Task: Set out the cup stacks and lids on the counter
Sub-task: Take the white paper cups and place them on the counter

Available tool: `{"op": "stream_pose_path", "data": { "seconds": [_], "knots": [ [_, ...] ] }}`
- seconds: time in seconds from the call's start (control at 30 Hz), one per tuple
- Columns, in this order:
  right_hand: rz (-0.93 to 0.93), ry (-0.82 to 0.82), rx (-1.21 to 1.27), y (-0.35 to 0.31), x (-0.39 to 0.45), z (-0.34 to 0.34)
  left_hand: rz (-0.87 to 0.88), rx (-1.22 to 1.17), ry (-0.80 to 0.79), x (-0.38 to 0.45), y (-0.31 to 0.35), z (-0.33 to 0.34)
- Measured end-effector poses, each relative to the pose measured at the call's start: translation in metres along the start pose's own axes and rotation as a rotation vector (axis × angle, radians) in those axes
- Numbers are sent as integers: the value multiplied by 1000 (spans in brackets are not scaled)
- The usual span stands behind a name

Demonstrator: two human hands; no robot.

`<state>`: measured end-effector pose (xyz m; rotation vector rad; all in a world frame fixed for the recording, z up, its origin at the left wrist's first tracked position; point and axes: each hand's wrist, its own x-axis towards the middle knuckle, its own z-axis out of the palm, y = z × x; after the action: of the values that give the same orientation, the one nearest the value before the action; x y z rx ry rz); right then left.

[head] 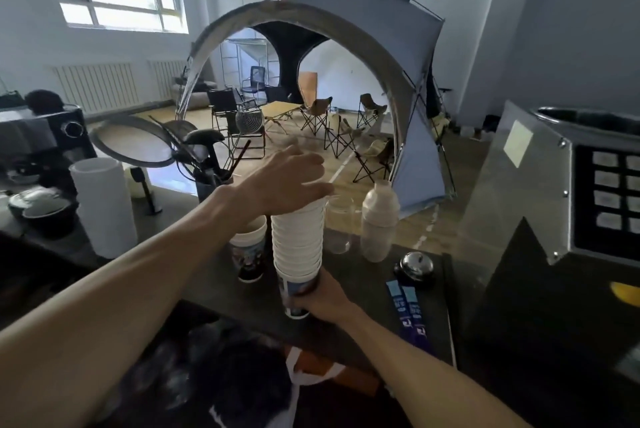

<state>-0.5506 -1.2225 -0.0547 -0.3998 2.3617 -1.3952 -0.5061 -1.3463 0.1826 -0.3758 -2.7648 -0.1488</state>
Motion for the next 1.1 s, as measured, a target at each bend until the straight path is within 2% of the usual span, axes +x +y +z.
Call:
{"op": "stream_pose_path", "data": {
  "seconds": [0.13, 0.27, 0.4, 0.5, 0.63, 0.83, 1.1],
  "knots": [
    [-58, 24, 25, 2, -12, -3, 107, 86, 31, -2, 8, -2],
    [-111, 51, 36, 12, -38, -17, 152, 182, -26, -3, 42, -14],
    [-152, 85, 46, 29, -86, -48, 99, 104, -83, -8, 84, -17],
    [-143, 85, 13, 53, -133, -79, 152, 26, -89, -19, 143, -19],
    [-88, 159, -3, 103, -220, -135, 310, -105, -70, -42, 252, -18],
    [-7, 264, 57, 184, -411, -237, 526, -233, -53, -72, 458, -4],
    [195, 643, 45, 296, -654, -375, 843, -357, -52, -90, 755, 5]
  ]
}}
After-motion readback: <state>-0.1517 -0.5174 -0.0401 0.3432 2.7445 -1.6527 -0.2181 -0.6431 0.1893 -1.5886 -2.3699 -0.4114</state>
